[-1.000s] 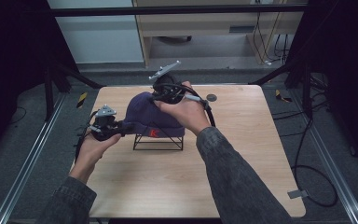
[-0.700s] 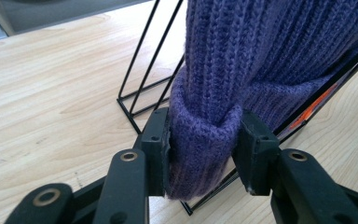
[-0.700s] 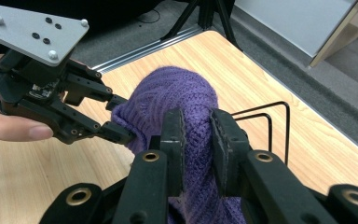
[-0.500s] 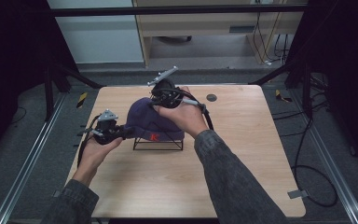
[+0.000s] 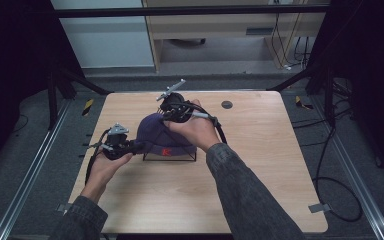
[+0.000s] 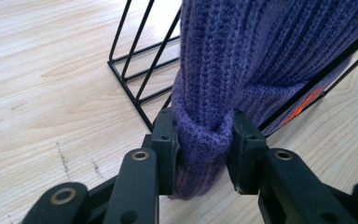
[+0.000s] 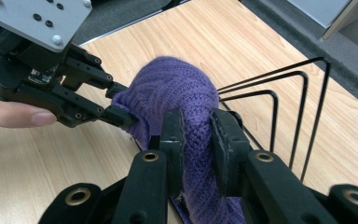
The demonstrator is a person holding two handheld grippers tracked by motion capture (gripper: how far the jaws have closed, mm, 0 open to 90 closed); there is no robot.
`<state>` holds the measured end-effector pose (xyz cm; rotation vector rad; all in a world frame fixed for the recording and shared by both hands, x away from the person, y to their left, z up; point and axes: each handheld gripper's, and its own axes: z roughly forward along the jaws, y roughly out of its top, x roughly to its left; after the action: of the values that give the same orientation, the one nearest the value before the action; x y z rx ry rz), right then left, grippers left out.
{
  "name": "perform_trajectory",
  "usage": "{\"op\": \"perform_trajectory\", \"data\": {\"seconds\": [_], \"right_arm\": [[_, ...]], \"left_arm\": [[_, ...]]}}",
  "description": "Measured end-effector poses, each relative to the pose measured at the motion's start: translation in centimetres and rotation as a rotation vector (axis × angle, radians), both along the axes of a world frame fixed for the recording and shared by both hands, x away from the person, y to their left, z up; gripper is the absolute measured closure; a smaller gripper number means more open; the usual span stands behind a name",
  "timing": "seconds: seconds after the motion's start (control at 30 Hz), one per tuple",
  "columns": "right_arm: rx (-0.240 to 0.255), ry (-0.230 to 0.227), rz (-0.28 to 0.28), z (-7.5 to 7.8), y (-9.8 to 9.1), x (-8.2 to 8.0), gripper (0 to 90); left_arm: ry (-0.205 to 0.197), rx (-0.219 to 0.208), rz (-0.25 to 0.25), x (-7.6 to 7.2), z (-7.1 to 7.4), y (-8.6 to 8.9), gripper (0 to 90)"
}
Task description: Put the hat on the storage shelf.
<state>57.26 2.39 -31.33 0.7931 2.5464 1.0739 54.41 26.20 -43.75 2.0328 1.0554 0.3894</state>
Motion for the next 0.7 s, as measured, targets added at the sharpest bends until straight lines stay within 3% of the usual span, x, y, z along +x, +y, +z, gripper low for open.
{"op": "perform_trajectory", "data": {"seconds": [0.27,0.47,0.6,0.7], "right_arm": [[0.013,0.015,0.005,-0.1,-0.1,0.1,70.2],[0.05,0.014,-0.001,0.1,0.1,-0.3,61.5],[0.054,0.004,0.002,0.6,0.2,-0.8,57.7],[0.058,-0.007,-0.002,0.8,0.2,-1.1,54.8]], "left_arm": [[0.001,0.005,0.007,0.0,-0.2,0.3,61.7],[-0.025,-0.03,0.022,-0.8,-0.1,0.8,53.8],[-0.076,-0.006,0.032,-1.8,0.6,1.3,48.6],[-0.078,-0.004,0.051,-2.2,0.8,1.8,41.9]]}}
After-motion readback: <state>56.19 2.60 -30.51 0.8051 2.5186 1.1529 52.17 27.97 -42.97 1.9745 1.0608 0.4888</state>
